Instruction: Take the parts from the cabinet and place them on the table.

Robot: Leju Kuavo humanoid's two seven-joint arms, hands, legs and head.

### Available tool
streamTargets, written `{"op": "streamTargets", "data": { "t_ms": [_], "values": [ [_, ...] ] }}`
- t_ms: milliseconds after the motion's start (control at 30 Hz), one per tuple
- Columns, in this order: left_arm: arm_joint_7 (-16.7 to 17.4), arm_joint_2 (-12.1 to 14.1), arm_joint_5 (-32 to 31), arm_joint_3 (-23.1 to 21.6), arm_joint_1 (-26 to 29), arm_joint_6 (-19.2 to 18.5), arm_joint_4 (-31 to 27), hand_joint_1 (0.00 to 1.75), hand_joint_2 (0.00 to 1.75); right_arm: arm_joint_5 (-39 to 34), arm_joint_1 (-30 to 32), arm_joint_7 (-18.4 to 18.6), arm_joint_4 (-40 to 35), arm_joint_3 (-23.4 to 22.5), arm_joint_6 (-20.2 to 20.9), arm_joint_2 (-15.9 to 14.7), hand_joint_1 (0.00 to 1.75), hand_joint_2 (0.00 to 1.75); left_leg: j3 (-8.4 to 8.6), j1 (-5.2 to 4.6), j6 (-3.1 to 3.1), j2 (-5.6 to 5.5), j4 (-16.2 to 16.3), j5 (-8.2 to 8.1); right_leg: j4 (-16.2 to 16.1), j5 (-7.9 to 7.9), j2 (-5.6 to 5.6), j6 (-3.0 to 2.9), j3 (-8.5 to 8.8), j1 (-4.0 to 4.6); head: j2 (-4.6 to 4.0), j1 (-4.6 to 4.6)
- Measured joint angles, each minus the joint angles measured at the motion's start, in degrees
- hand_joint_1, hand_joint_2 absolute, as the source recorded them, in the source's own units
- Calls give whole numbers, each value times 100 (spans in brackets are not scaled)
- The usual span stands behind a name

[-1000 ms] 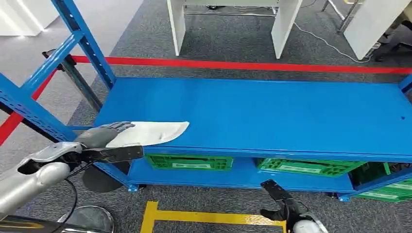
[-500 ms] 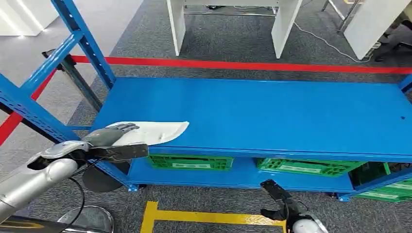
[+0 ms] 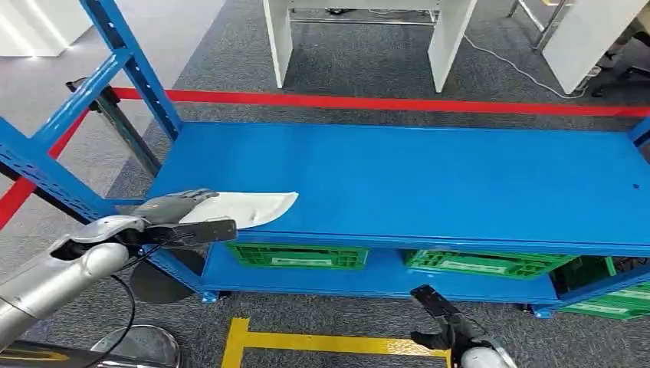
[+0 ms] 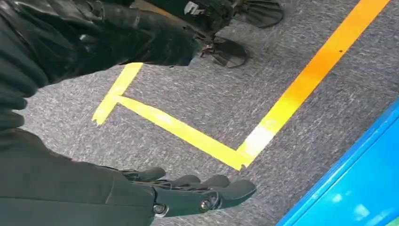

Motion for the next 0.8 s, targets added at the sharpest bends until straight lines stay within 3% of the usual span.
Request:
{"op": "streamTargets", "data": {
  "t_ms": [233,300,333,800],
  "values": [
    [2,-22,-7,0,-3,2,59,3,175,0,0,4,2,0,0,0,0,175,0,0,0,0,0,0,0,0,0,0,0,0,0,2],
    [22,-26,-44,0,-3,26,81,37,175,4,1,11,2,0,0,0,0,175,0,0,0,0,0,0,1,0,0,0,0,0,0,2],
    [46,-26,-50,2,-2,42,92,175,175,9,2,13,2,0,0,0,0,175,0,0,0,0,0,0,1,0,0,0,0,0,0,2],
    [81,-39,-105,35,-6,107,225,175,175,18,21,31,2,0,-7,0,0,175,0,0,0,0,1,0,1,0,0,0,0,0,0,0]
  ]
}}
